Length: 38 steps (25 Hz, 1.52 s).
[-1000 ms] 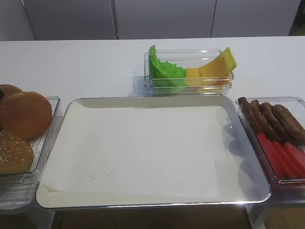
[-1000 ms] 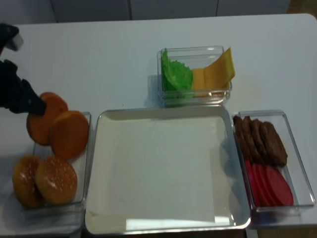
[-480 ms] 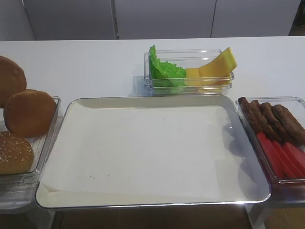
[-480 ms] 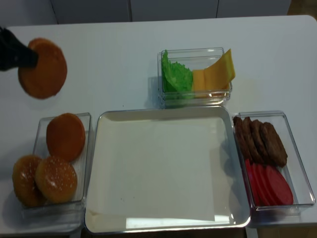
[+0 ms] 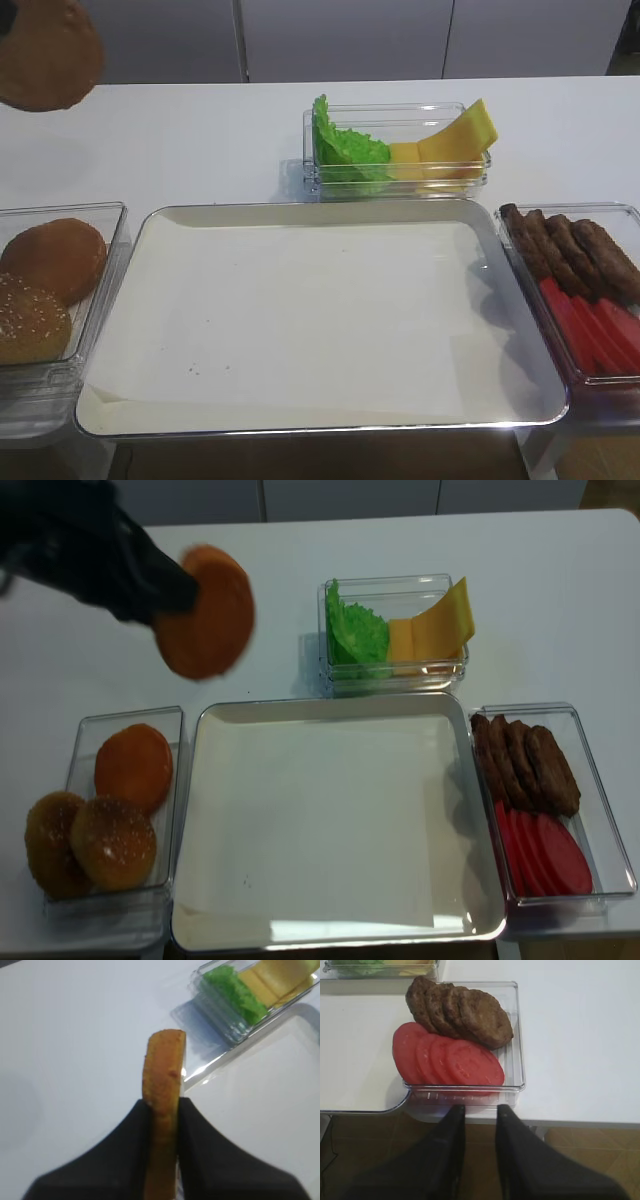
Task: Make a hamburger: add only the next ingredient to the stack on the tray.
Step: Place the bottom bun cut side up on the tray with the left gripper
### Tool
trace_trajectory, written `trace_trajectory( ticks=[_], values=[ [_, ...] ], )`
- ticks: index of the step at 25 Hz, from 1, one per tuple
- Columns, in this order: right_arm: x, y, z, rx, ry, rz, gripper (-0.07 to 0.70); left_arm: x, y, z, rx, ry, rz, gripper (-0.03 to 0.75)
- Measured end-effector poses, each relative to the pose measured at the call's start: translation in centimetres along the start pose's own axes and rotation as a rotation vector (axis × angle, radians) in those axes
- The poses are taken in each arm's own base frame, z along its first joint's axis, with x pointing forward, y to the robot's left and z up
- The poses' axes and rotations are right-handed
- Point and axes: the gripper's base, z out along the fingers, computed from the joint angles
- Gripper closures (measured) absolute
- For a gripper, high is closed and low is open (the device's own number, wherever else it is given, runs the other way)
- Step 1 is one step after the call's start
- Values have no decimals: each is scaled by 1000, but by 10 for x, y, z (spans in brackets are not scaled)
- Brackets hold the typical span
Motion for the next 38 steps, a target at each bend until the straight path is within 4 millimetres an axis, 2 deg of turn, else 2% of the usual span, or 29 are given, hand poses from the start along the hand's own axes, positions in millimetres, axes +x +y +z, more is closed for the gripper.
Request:
trace_trajectory(
  ticks=[5, 9, 13, 16, 19, 21, 27, 36, 38],
  values=[
    [0, 0, 0, 0, 0, 0, 451, -13, -59, 35, -51, 141, 85, 602],
    [0, 0, 0, 0, 0, 0, 451, -21, -98, 64, -147, 156, 103, 602],
    [0, 0, 0, 0, 0, 0, 451, -22, -127, 97, -249, 194, 132, 602],
    [0, 0, 0, 0, 0, 0, 451, -19, -141, 121, -325, 227, 154, 602],
    [0, 0, 0, 0, 0, 0, 451, -13, -151, 137, -379, 274, 185, 602],
    [0, 0, 0, 0, 0, 0, 451, -10, -154, 142, -412, 301, 195, 602],
    [0, 0, 0, 0, 0, 0, 451, -9, -147, 140, -549, 326, 191, 602],
    [0, 0, 0, 0, 0, 0, 451, 5, -151, 177, -574, 432, 193, 602],
    [0, 0, 0, 0, 0, 0, 452, 7, -153, 180, -571, 438, 197, 602]
  ],
)
